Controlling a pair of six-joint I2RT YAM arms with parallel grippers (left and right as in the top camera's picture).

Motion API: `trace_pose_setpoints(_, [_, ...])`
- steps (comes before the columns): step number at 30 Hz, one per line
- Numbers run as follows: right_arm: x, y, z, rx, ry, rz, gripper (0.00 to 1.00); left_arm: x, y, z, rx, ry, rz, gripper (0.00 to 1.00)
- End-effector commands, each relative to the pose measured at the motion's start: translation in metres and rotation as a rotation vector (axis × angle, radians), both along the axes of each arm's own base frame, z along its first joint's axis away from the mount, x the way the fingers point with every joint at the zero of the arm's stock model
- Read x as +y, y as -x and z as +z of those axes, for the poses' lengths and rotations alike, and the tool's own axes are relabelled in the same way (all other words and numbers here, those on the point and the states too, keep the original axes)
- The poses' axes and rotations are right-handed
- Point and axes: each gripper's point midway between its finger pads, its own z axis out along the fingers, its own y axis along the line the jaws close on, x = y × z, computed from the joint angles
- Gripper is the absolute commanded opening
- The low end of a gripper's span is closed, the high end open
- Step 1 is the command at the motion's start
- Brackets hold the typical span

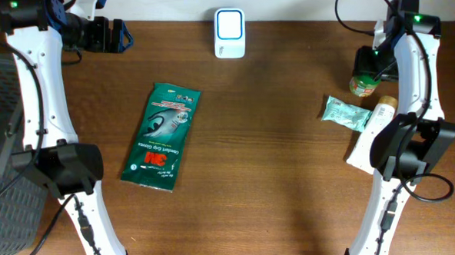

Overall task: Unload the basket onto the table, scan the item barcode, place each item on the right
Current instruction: 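Place the green-capped bottle at the right edge and release, then move both grippers to the green 3M packet on the table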

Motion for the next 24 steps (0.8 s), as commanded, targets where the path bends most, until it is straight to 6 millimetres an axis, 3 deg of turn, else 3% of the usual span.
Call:
trace_pose_setpoints(1, [0.009, -0.001, -0.007, 0.005, -0.044, 0.005, 0.69, -0.001, 0.001, 0.008, -0.022, 0.001, -0.012, 0.99])
trace_pose_setpoints(7, [0.01, 0.004, -0.014, 0.029, -0.051, 0.004, 0.73, -0.001, 0.001, 0.008, -0.022, 0.0, -0.012, 0.99])
trace_pose_setpoints(9, [0.01, 0.002, -0.012, 0.02, -0.048, 0.007, 1.0, -0.001, 0.001, 0.008, -0.022, 0.001, -0.012, 0.99])
trace_pose_setpoints(10, [0.009, 0.0, -0.006, 0.005, -0.045, 0.007, 0.98, -0.001, 0.001, 0.008, -0.023, 0.0, -0.012, 0.99])
trace_pose_setpoints(12, [0.008, -0.009, 0.032, -0.083, -0.031, -0.002, 0.98, -0.001, 0.001, 0.008, -0.022, 0.001, -0.012, 0.99])
trace_pose_setpoints(14, [0.02, -0.013, 0.096, -0.219, -0.042, 0.005, 0.99, -0.001, 0.001, 0.008, -0.023, 0.0, -0.012, 0.99])
trace_pose_setpoints(16, [0.06, -0.007, 0.144, -0.315, -0.163, 0.082, 0.98, -0.001, 0.001, 0.008, -0.023, 0.0, -0.012, 0.99])
trace_pose_setpoints(17, [0.094, 0.0, 0.168, -0.352, -0.253, 0.148, 0.98, -0.001, 0.001, 0.008, -0.022, 0.0, -0.012, 0.99])
trace_pose_setpoints(18, [0.125, 0.008, 0.177, -0.351, -0.33, 0.211, 0.98, -0.001, 0.001, 0.008, -0.023, 0.0, -0.012, 0.99])
trace_pose_setpoints(19, [0.159, 0.016, 0.179, -0.327, -0.405, 0.276, 0.98, -0.001, 0.001, 0.008, -0.022, 0.001, -0.012, 0.99])
trace_pose_setpoints(20, [0.176, 0.019, 0.176, -0.309, -0.437, 0.307, 0.98, -0.001, 0.001, 0.008, -0.023, 0.0, -0.012, 0.99])
trace_pose_setpoints(21, [0.207, 0.024, 0.171, -0.283, -0.486, 0.365, 0.98, -0.001, 0.001, 0.008, -0.022, 0.0, -0.012, 0.99])
trace_pose_setpoints(24, [0.278, 0.034, 0.141, -0.203, -0.547, 0.496, 0.98, -0.001, 0.001, 0.008, -0.022, 0.001, -0.012, 0.99])
